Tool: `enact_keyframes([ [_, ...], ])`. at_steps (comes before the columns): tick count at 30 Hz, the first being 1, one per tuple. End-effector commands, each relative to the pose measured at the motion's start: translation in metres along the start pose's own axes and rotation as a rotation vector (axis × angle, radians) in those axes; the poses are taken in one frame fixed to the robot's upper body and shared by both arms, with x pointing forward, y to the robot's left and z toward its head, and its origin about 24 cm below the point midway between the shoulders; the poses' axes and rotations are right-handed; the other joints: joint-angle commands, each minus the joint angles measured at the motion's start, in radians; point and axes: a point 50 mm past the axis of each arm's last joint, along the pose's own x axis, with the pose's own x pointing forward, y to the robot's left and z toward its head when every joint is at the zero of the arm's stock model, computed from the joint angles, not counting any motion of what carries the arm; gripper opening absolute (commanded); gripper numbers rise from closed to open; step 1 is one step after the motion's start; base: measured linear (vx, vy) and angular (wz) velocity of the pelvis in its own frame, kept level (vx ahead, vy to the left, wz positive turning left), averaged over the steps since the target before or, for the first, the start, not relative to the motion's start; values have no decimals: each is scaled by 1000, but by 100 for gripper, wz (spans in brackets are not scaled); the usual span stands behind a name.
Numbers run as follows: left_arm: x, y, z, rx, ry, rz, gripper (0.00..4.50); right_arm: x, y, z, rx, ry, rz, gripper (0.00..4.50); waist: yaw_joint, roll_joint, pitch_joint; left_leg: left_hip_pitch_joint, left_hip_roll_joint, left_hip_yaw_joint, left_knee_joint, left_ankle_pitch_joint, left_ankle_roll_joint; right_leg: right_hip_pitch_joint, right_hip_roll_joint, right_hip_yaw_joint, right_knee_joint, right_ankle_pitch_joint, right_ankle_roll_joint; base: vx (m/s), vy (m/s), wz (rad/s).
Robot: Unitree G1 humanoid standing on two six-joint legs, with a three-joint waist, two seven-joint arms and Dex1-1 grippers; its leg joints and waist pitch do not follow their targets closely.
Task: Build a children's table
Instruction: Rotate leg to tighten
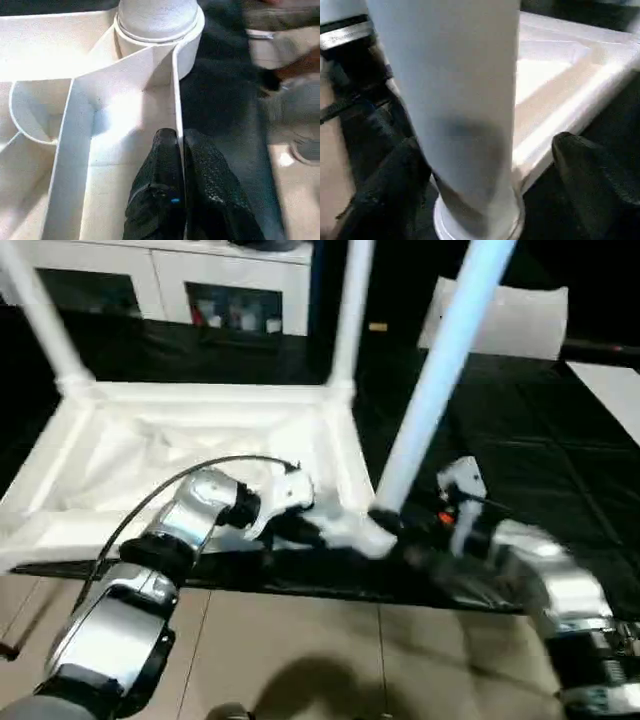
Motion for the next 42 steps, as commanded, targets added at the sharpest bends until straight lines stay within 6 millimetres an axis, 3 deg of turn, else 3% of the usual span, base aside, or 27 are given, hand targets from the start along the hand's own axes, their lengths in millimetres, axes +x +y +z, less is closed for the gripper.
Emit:
enact_keyframes([
  [1, 5, -6, 9, 86, 12, -117, 0, -4, 4, 1, -45, 17, 68, 413, -3, 1, -66, 8, 34, -4, -70, -209, 44, 53, -67, 58, -81, -250, -189, 0, 0, 0],
  [10, -1, -13, 8, 156, 82, -283, 0, -5, 15, -4, -123, 97, 351, 373, 6, -3, -69, 4, 37, -1, -66, -166, 68, 55, -65, 56, -68, -175, -221, 0, 0, 0],
  [11, -1, -13, 8, 157, 83, -284, 0, -5, 15, -4, -123, 98, 352, 373, 8, -2, -69, 3, 36, -1, -66, -167, 67, 55, -65, 55, -67, -178, -223, 0, 0, 0],
  [12, -1, -13, 9, 160, 86, -288, 0, -4, 14, -5, -124, 107, 357, 339, 10, -1, -68, 5, 37, -1, -66, -169, 64, 53, -65, 56, -68, -184, -223, 0, 0, 0],
  [17, 0, -13, 10, 179, 99, -303, 0, 0, 13, -9, -136, 134, 391, 321, 14, 1, -66, 6, 36, -2, -67, -199, 46, 52, -68, 56, -74, -235, -212, 0, 0, 0],
  [18, 0, -12, 10, 179, 99, -302, 0, 1, 13, -9, -138, 135, 402, 293, 14, -1, -67, 5, 36, -2, -67, -193, 45, 53, -65, 56, -71, -225, -211, 0, 0, 0],
  [23, -1, -12, 10, 182, 103, -303, 0, 1, 14, -8, -133, 135, 430, 282, 16, 0, -67, 5, 37, -1, -66, -178, 56, 53, -64, 55, -68, -190, -220, 0, 0, 0],
  [24, -1, -11, 10, 181, 106, -303, 0, 1, 15, -7, -124, 132, 444, 253, 16, -1, -65, 5, 36, -1, -66, -183, 56, 53, -64, 55, -69, -199, -219, 0, 0, 0],
  [28, -2, -12, 9, 179, 109, -303, 0, 2, 15, -8, -117, 131, 458, 219, 16, -1, -65, 6, 35, -1, -67, -192, 55, 52, -64, 55, -72, -221, -212, 0, 0, 0],
  [35, -2, -11, 8, 167, 99, -290, 0, 2, 19, -8, -95, 115, 477, 200, 16, 2, -64, 6, 36, -2, -67, -190, 53, 52, -64, 55, -71, -216, -214, 0, 0, 0],
  [36, -2, -11, 8, 163, 95, -284, 0, 2, 19, -8, -90, 109, 477, 198, 15, -1, -64, 6, 36, -1, -67, -193, 53, 52, -64, 55, -72, -220, -213, 0, 0, 0],
  [37, 0, -9, 9, 144, 74, -259, 0, 3, 20, -7, -79, 91, 467, 198, 15, 4, -63, 6, 36, -1, -68, -194, 52, 52, -64, 55, -72, -222, -214, 0, 0, 0],
  [42, 5, 6, 17, 41, 6, -77, 0, 13, 23, -6, -19, 22, 362, 197, 14, 1, -58, 10, 33, -1, -69, -221, 41, 47, -63, 55, -83, -288, -196, 0, 0, 0],
])
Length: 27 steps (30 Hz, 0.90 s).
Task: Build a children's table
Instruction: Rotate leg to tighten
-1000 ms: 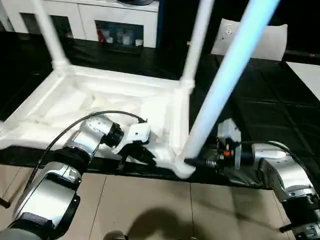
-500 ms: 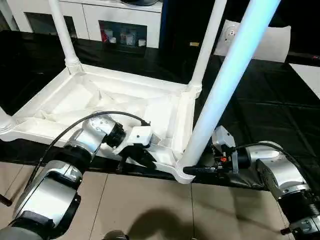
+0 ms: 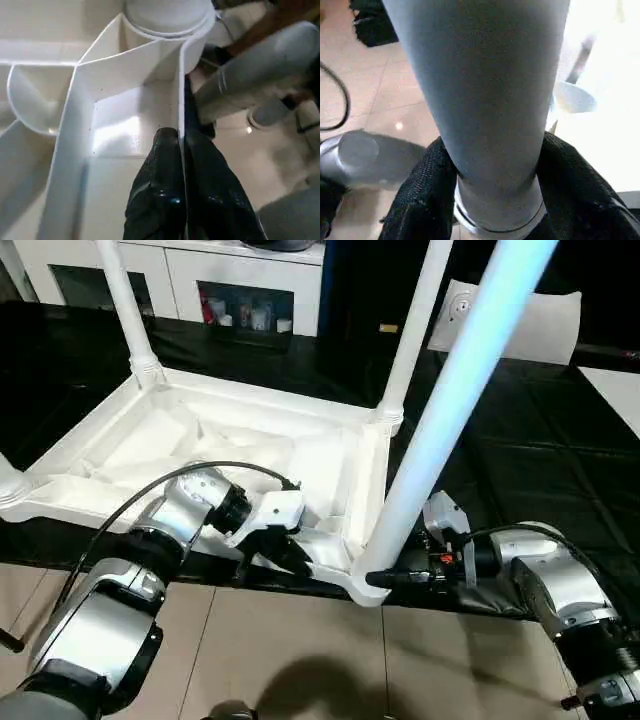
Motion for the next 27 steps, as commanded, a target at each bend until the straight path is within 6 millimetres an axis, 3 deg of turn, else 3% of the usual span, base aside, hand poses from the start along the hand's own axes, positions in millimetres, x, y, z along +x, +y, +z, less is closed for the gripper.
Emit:
enact_keyframes([
  [1, 6, 12, 16, 2, -42, 92, 0, 11, 1, 12, 10, -83, -10, 197, -9, 0, -58, 9, 32, -5, -74, -233, 33, 50, -66, 54, -87, -327, -183, 0, 0, 0],
  [4, 9, 25, 29, -77, -144, 236, 0, 32, -2, 16, 33, -140, -140, 196, -19, 0, -57, 7, 29, -8, -77, -244, 16, 45, -66, 53, -95, -390, -152, 0, 0, 0],
  [5, 11, 28, 33, -103, -168, 270, 0, 40, -3, 17, 62, -143, -181, 196, -20, 5, -56, 11, 29, -10, -78, -252, 9, 42, -67, 53, -95, -399, -151, 0, 0, 0],
  [7, 15, 35, 40, -147, -204, 352, 0, 56, -8, 20, 84, -155, -284, 196, -38, -3, -60, -3, 25, -14, -80, -232, -1, 53, -66, 50, -91, -388, -141, 0, 0, 0],
  [8, 16, 37, 42, -161, -212, 380, 0, 61, -10, 21, 87, -160, -314, 196, -43, -1, -60, -5, 26, -14, -79, -224, -5, 51, -65, 50, -88, -374, -144, 0, 0, 0],
  [9, 20, 44, 49, -198, -228, 465, 0, 73, -15, 24, 126, -160, -405, 196, -51, -5, -62, -3, 23, -13, -76, -215, 1, 51, -64, 49, -90, -357, -153, 0, 0, 0],
  [10, 21, 46, 51, -209, -230, 491, 0, 77, -16, 25, 132, -159, -436, 196, -59, 0, -64, -2, 23, -10, -73, -193, 7, 47, -63, 53, -83, -307, -175, 0, 0, 0],
  [15, 32, 54, 64, -236, -233, 616, 0, 98, -28, 32, 202, -133, -671, 195, -68, 0, -73, -2, 18, -4, -65, -74, 48, 55, -56, 56, -63, -87, -231, 0, 0, 0],
  [20, 42, 53, 71, -215, -228, 611, 0, 105, -31, 42, 205, -166, -752, 195, -64, 3, -76, -1, 17, 0, -60, -18, 108, 60, -56, 58, -49, 61, -275, 0, 0, 0],
  [21, 43, 52, 69, -207, -212, 599, 0, 105, -29, 44, 201, -191, -743, 229, -65, 5, -75, -1, 19, 0, -60, -21, 120, 60, -56, 57, -49, 63, -276, 0, 0, 0],
  [22, 44, 52, 67, -206, -202, 595, 0, 105, -29, 44, 205, -200, -745, 264, -65, 5, -73, 0, 20, 1, -61, -42, 121, 59, -58, 57, -53, 39, -275, 0, 0, 0],
  [24, 42, 50, 61, -193, -177, 584, 0, 99, -29, 41, 209, -210, -764, 264, -64, 6, -71, 0, 21, 2, -63, -75, 111, 60, -60, 57, -59, -12, -267, 0, 0, 0],
  [27, 40, 49, 57, -174, -163, 572, 0, 93, -30, 38, 188, -206, -803, 310, -61, 7, -69, 4, 23, 1, -66, -99, 90, 57, -60, 59, -62, -49, -253, 0, 0, 0],
])
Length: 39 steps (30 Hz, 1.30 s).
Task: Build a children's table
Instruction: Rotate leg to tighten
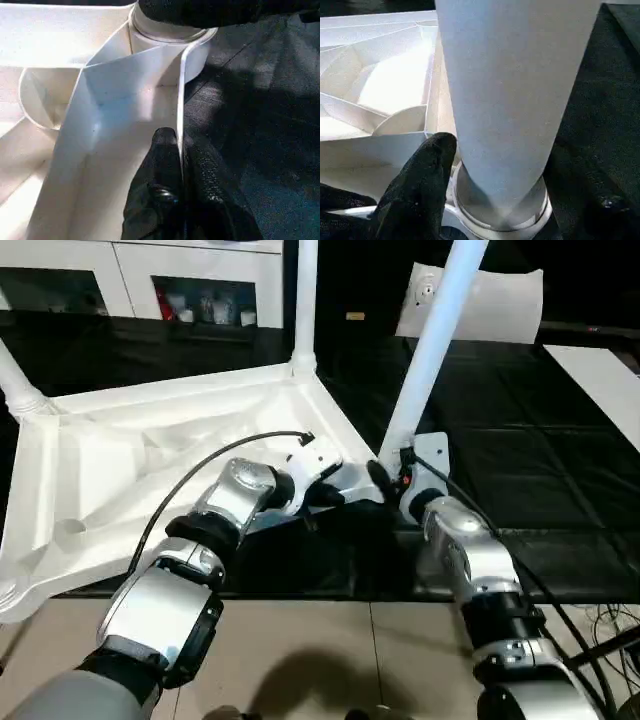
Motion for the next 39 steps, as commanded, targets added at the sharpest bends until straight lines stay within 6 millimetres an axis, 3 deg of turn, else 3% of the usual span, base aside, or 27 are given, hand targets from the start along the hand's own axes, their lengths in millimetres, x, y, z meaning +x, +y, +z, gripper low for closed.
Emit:
enact_keyframes([
  [1, 8, -7, 26, 78, -101, -10, 0, 5, 42, 2, -19, -24, 170, 314, 5, 5, -70, 11, 25, -3, -61, -104, 80, 72, -60, 58, -61, -48, -248, 0, 0, 0],
  [8, -5, -1, 13, 231, -48, -43, 0, -29, 14, -2, -13, -107, 178, 375, 15, 2, -71, 9, 26, -4, -61, -101, 100, 77, -59, 59, -59, 0, -227, 0, 0, 0],
  [11, -10, -1, 17, 393, -67, -78, 0, -59, -1, -10, -1, -110, 200, 401, 19, 5, -72, 8, 26, -6, -62, -133, 102, 78, -61, 58, -67, -54, -205, 0, 0, 0],
  [13, -11, -2, 19, 459, -65, -91, 0, -73, -5, -16, 1, -98, 215, 420, 21, 2, -72, 8, 28, -7, -64, -148, 93, 75, -61, 58, -70, -80, -198, 0, 0, 0],
  [16, -11, -3, 22, 527, -74, -101, 0, -88, -8, -22, -3, -78, 222, 448, 29, 11, -67, 10, 29, -8, -67, -191, 62, 68, -60, 58, -83, -168, -172, 0, 0, 0],
  [17, -12, -3, 23, 558, -73, -99, 0, -92, -9, -24, -4, -72, 225, 448, 31, 8, -68, 11, 30, -8, -67, -195, 55, 68, -60, 58, -82, -179, -167, 0, 0, 0],
  [19, -12, -3, 24, 587, -76, -96, 0, -99, -10, -26, -11, -63, 212, 448, 38, 19, -68, 14, 31, -9, -69, -207, 43, 64, -60, 59, -84, -183, -159, 0, 0, 0],
  [24, -13, -1, 30, 490, -164, -63, 0, -103, -13, -23, -1, -82, 177, 448, 38, 12, -70, 9, 28, -10, -67, -200, 31, 67, -62, 58, -79, -154, -170, 0, 0, 0],
  [25, -13, -2, 32, 453, -201, -81, 30, -102, -14, -22, 2, -87, 163, 450, 38, 6, -70, 9, 29, -10, -67, -195, 33, 67, -61, 58, -78, -150, -172, 0, 0, 0],
  [26, -13, -3, 32, 440, -221, -88, 30, -102, -14, -21, 4, -90, 159, 450, 40, 10, -71, 9, 27, -9, -66, -178, 36, 68, -63, 58, -74, -132, -181, 0, 0, 0],
  [27, -14, -4, 32, 420, -241, -101, 47, -102, -15, -20, 6, -92, 157, 450, 39, 3, -72, 8, 27, -8, -64, -159, 44, 68, -61, 58, -70, -104, -187, 0, 0, 0],
  [28, -15, -4, 32, 396, -271, -100, 47, -102, -15, -20, 6, -90, 152, 450, 41, 5, -73, 8, 28, -8, -62, -141, 51, 68, -62, 58, -66, -75, -198, 0, 0, 0],
  [29, -17, -3, 33, 358, -328, -68, 63, -102, -14, -20, 14, -77, 148, 450, 40, 1, -72, 7, 29, -8, -62, -138, 56, 69, -62, 58, -64, -63, -208, 0, 0, 0],
  [30, -17, -3, 33, 358, -328, -68, 63, -102, -14, -20, 14, -77, 148, 450, 42, 4, -72, 8, 30, -7, -63, -137, 60, 69, -63, 58, -62, -52, -224, 0, 0, 0],
  [32, -21, 1, 32, 287, -394, -3, 75, -101, -13, -19, 9, -67, 144, 450, 40, 0, -69, 6, 30, -7, -63, -160, 59, 71, -64, 57, -64, -88, -219, 0, 0, 0],
  [34, -25, 3, 25, 203, -430, 54, 75, -100, -9, -19, 0, -56, 152, 450, 35, -2, -59, 3, 26, -7, -69, -214, 46, 71, -65, 53, -82, -243, -174, 0, 0, 0],
  [35, -27, 3, 20, 163, -453, 81, 75, -100, -7, -19, -11, -51, 154, 450, 35, -6, -59, 3, 23, -6, -68, -225, 42, 71, -65, 52, -90, -297, -151, 0, 0, 0],
  [36, -29, 2, 17, 138, -468, 99, 75, -100, -6, -19, -18, -48, 153, 450, 32, -4, -60, 3, 26, -9, -68, -224, 32, 70, -68, 54, -91, -336, -134, 0, 0, 0],
  [38, -34, 0, 7, 41, -522, 180, 75, -100, -3, -20, -17, -41, 154, 450, 29, -2, -61, 10, 27, -8, -68, -230, 29, 61, -63, 56, -96, -352, -116, 0, 0, 0],
  [39, -37, -1, 1, -22, -540, 225, 75, -101, -2, -20, -19, -41, 153, 450, 27, -2, -60, 4, 34, -11, -72, -229, 24, 66, -65, 56, -88, -320, -134, 0, 0, 0],
])
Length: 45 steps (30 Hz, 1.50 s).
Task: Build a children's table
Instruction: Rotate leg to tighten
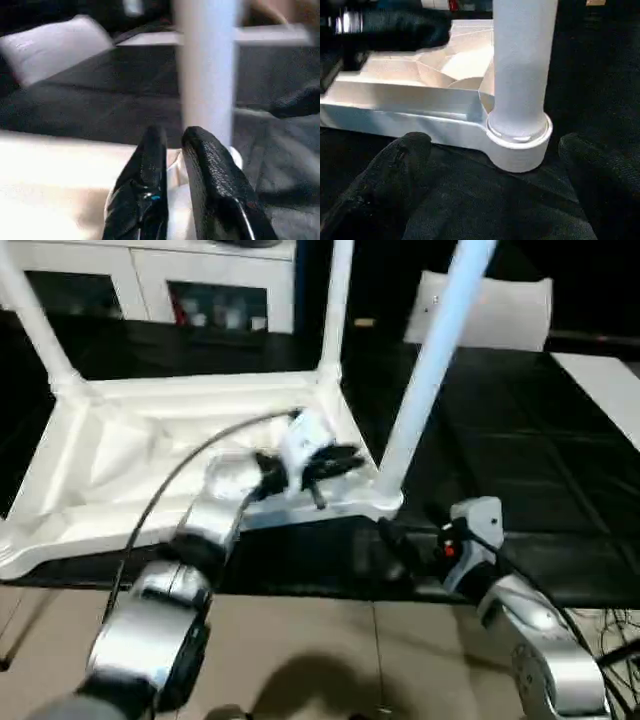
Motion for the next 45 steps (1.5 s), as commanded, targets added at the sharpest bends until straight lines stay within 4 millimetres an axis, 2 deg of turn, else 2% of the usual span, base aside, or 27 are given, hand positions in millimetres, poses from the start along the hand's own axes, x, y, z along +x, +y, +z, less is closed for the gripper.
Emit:
enact_keyframes([
  [1, -5, 6, 6, -48, -33, 86, 75, -1, 2, 2, -20, 2, -6, 450, 1, 1, -62, 4, 32, -7, -72, -240, 29, 51, -62, 56, -89, -317, -145, 0, 0, 0],
  [11, -75, -25, -7, -158, -44, 477, 75, -13, 1, 1, -11, 0, -82, 450, -6, 12, -56, -5, 21, 1, -68, -286, 68, 52, -85, 77, -112, -415, -127, 0, 0, 0],
  [15, -93, -32, -18, -182, 40, 571, 75, -13, 6, -3, 3, 7, -97, 450, 46, 6, -51, -50, 30, -50, 47, -145, 164, 87, -263, 180, -173, -653, -110, -4, 21, -2],
  [16, -96, -32, -19, -187, 54, 590, 75, -12, 6, -4, 5, 10, -105, 450, 46, 14, -45, -49, 39, -70, 53, -141, 155, 76, -267, 177, -179, -694, -127, -17, 137, -9],
  [17, -96, -32, -19, -188, 56, 594, 75, -12, 6, -4, 6, 10, -108, 450, 41, 15, -41, -46, 36, -72, 38, -149, 158, 70, -245, 166, -175, -692, -134, -17, 137, -9],
  [19, -97, -35, -15, -202, 78, 613, 75, -11, 6, -3, 14, 9, -121, 450, 12, 38, -51, 12, 17, -30, -46, -200, 220, 33, -95, 89, -122, -506, -154, -28, 182, 8],
  [21, -96, -36, -14, -204, 82, 616, 75, -10, 6, -3, 15, 8, -122, 450, -32, 50, -53, 52, -1, -6, -84, -222, 299, 2, -3, 25, -64, -316, -137, -34, 211, 9],
  [24, -93, -37, -12, -213, 81, 622, 75, -10, 5, -3, 15, 6, -125, 450, -70, 47, -38, 25, -8, 18, -156, -407, 279, 15, 21, -32, 18, -173, -57, -57, 211, 8],
  [26, -91, -38, -11, -209, 88, 618, 75, -9, 5, -2, 10, 6, -124, 450, -76, 27, -40, 9, -21, 27, -157, -534, 192, 32, -41, -2, -46, -241, 2, -92, 136, 0],
  [27, -90, -38, -12, -208, 93, 616, 75, -9, 5, -2, 7, 6, -122, 450, -65, 7, -46, 18, -29, 20, -59, -592, 139, 26, -154, 73, -144, -479, 5, -82, 123, 4],
  [28, -90, -39, -12, -209, 96, 615, 75, -9, 4, -2, 5, 7, -121, 450, -48, 2, -43, -4, 11, -66, 92, -413, 133, 56, -341, 175, -237, -739, 6, -69, 185, -19],
  [29, -90, -39, -12, -210, 99, 616, 75, -9, 4, -2, 2, 10, -122, 450, -59, 4, -41, -39, 21, -112, 137, -312, 119, 79, -383, 189, -240, -778, -16, -69, 185, -19],
  [30, -90, -42, -14, -215, 120, 617, 75, -8, 2, -2, -8, 15, -127, 450, -83, 19, -20, -37, 13, -160, 120, -255, 59, 81, -333, 97, -238, -849, -33, -57, 239, -46],
  [31, -90, -42, -14, -215, 121, 617, 75, -8, 1, -2, -9, 15, -128, 450, -99, 42, -9, -19, 1, -166, 44, -421, 30, 75, -232, 17, -203, -849, -20, -113, 228, -17],
  [32, -91, -43, -14, -216, 124, 621, 75, -8, 0, -2, -14, 15, -131, 450, -151, 70, 5, -20, -8, -132, -156, -991, -108, 46, -3, -78, -32, -481, -20, -113, 228, -17],
  [33, -92, -44, -15, -223, 125, 628, 75, -8, 0, -2, -18, 15, -135, 450, -112, 91, 1, -87, -25, -98, -219, -1161, -174, 118, 29, -95, 105, -71, -48, -149, 174, 26],
  [35, -95, -46, -16, -227, 133, 641, 75, -8, -2, -2, -23, 16, -140, 450, -107, 93, -24, -31, -22, -92, -190, -998, -198, 109, 10, -72, 60, -45, -56, -73, 97, 15],
  [36, -95, -46, -16, -228, 134, 644, 75, -8, -2, -2, -25, 16, -141, 450, -105, 43, -72, 7, -12, -109, -147, -769, -270, 100, -54, -14, -3, -187, -62, 0, 0, 0],
  [37, -97, -46, -17, -234, 137, 651, 75, -7, -3, -2, -28, 16, -144, 450, -106, -11, -101, 28, -6, -134, -14, -370, -189, 78, -180, 58, -43, -374, -81, 0, 0, 0],
  [38, -97, -46, -17, -234, 137, 651, 75, -7, -3, -2, -28, 16, -144, 450, -88, -24, -93, 10, -34, -144, 67, -133, -93, 82, -234, 76, -124, -416, -104, 0, 0, 0],
  [39, -100, -46, -17, -260, 124, 672, 75, -6, -4, -2, -33, 18, -148, 450, -61, 8, -34, -31, -21, -160, 114, 2, 3, 86, -273, 87, -164, -494, -173, -92, 79, -20],
  [40, -103, -46, -15, -272, 104, 686, 93, -5, -4, -2, -32, 15, -143, 450, -55, 37, -19, 19, 22, -211, 141, -85, -37, 60, -251, 49, -161, -561, -189, -88, 149, -10],
  [41, -109, -45, -14, -296, 89, 707, 93, -3, -1, -1, -24, 4, -111, 450, -77, 52, 0, 35, 51, -249, 101, -315, -77, 53, -207, 25, -138, -580, -161, -88, 149, -10],
  [42, -111, -45, -15, -302, 97, 710, 103, -2, 0, 0, -22, -1, -98, 450, -121, 100, 6, -53, 34, -260, -133, -959, -224, 99, -39, -29, 72, -397, -66, -66, 187, -17],
  [43, -113, -45, -16, -299, 114, 729, 110, -1, 2, 0, -23, -3, -84, 450, -94, 93, -5, -93, -29, -221, -205, -1107, -264, 143, 30, -42, 120, -182, -37, -37, 99, -16],
  [44, -115, -44, -16, -294, 119, 744, 119, -1, 2, 0, -21, -2, -79, 450, -61, 95, -8, -88, -44, -191, -212, -1062, -250, 131, 33, -38, 128, -171, -58, -95, 146, -1],
  [45, -115, -44, -17, -293, 119, 748, 119, -1, 2, 0, -21, -2, -79, 450, -77, 58, -39, -61, -49, -168, -178, -866, -265, 117, -21, -2, 77, -238, -99, -49, 60, 21],
])
